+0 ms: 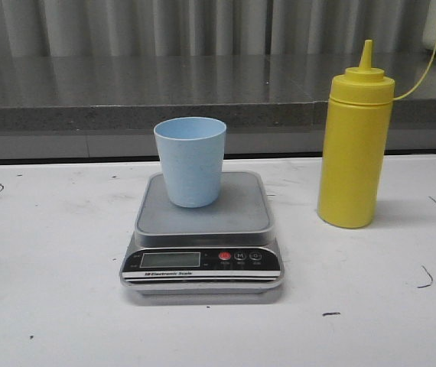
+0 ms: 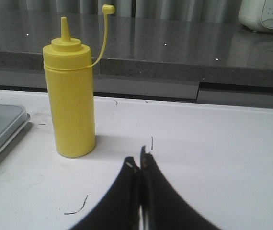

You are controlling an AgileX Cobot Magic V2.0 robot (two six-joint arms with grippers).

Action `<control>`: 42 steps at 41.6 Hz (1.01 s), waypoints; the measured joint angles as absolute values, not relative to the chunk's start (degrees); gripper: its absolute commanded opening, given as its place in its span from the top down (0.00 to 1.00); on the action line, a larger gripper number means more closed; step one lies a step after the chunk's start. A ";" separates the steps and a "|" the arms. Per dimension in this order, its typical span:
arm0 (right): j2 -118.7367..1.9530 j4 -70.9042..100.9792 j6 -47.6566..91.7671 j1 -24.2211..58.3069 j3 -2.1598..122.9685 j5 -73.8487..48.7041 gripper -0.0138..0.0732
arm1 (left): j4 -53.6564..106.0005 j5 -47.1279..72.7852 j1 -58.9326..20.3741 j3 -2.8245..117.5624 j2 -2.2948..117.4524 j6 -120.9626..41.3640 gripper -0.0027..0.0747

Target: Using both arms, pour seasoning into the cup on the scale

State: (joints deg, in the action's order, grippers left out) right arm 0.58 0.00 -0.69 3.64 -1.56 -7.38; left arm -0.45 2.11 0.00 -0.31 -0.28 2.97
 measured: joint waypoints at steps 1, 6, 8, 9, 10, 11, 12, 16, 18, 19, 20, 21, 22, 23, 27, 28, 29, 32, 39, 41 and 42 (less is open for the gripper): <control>0.58 0.00 -0.69 3.64 -1.56 -7.38 0.98 | -0.45 2.11 0.00 -0.31 -0.28 2.97 0.99; 0.58 0.00 -0.69 3.64 -1.56 -7.15 0.98 | -0.45 2.11 0.00 -0.31 -0.28 2.97 0.99; 0.58 0.00 -0.69 3.64 -1.56 -6.52 0.98 | -0.45 2.11 0.00 -0.31 -0.28 2.97 0.99; 0.58 0.00 -0.69 3.64 -1.56 -6.13 0.98 | -0.45 2.11 0.00 -0.31 -0.28 2.97 0.99; 0.58 0.00 -0.69 3.64 -1.56 -5.60 0.98 | -0.45 2.11 0.00 -0.31 -0.28 2.97 0.99; 0.58 0.00 -0.69 3.64 -1.56 -5.18 0.98 | -0.45 2.11 0.00 -0.31 -0.28 2.97 0.99; 0.58 0.00 -0.69 3.64 -1.56 -4.64 0.98 | -0.45 2.11 0.00 -0.31 -0.28 2.97 0.99; 0.58 0.66 -0.69 3.64 -1.56 -3.48 0.98 | -0.45 2.11 0.00 -0.31 -0.28 2.97 0.99; 0.58 1.13 -0.69 3.64 -1.56 -3.23 0.98 | -0.45 2.11 0.00 -0.31 -0.28 2.97 0.99; 0.58 1.29 -0.69 3.64 -1.56 -3.24 0.98 | -0.45 2.11 0.00 -0.31 -0.28 2.97 0.99; 0.58 1.51 -0.69 3.64 -1.56 -3.24 0.98 | -0.45 2.11 0.00 -0.31 -0.28 2.97 0.99; 0.58 1.51 -0.69 3.48 -1.56 -3.24 0.98 | -0.45 2.11 0.00 -0.31 -0.28 2.97 0.99; 0.58 1.51 -0.69 3.41 -1.56 -3.24 0.98 | -0.45 2.11 0.00 -0.31 -0.28 2.97 0.99; 0.58 1.51 -0.69 3.13 -1.56 -3.24 0.98 | -0.45 2.11 0.00 -0.31 -0.28 2.97 0.99; 0.58 1.60 -0.69 1.81 -1.56 -3.24 0.98 | -0.45 2.11 0.00 -0.31 -0.28 2.97 0.99; 0.58 1.60 -0.69 1.57 -1.56 -3.24 0.98 | -0.45 2.11 0.00 -0.31 -0.28 2.97 0.99; 0.58 1.60 -0.69 1.40 -1.56 -3.24 0.98 | -0.45 2.11 0.00 -0.31 -0.28 2.97 0.99; 0.58 1.60 -0.69 1.26 -1.56 -3.24 0.98 | -0.45 2.11 0.00 -0.31 -0.28 2.97 0.99; 0.58 1.60 -0.69 1.17 -1.56 -3.24 0.98 | -0.45 2.11 0.00 -0.31 -0.28 2.97 0.99; 0.58 1.60 -0.69 1.17 -1.56 -3.24 0.98 | -0.45 2.11 0.00 -0.31 -0.28 2.97 0.99; 0.58 1.60 -0.69 1.17 -1.56 -3.24 0.98 | -0.45 2.11 0.00 -0.31 -0.28 2.97 0.99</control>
State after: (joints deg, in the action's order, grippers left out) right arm 0.58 1.60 -0.69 1.17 -1.56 -3.24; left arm -0.45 2.11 0.00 -0.31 -0.28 2.97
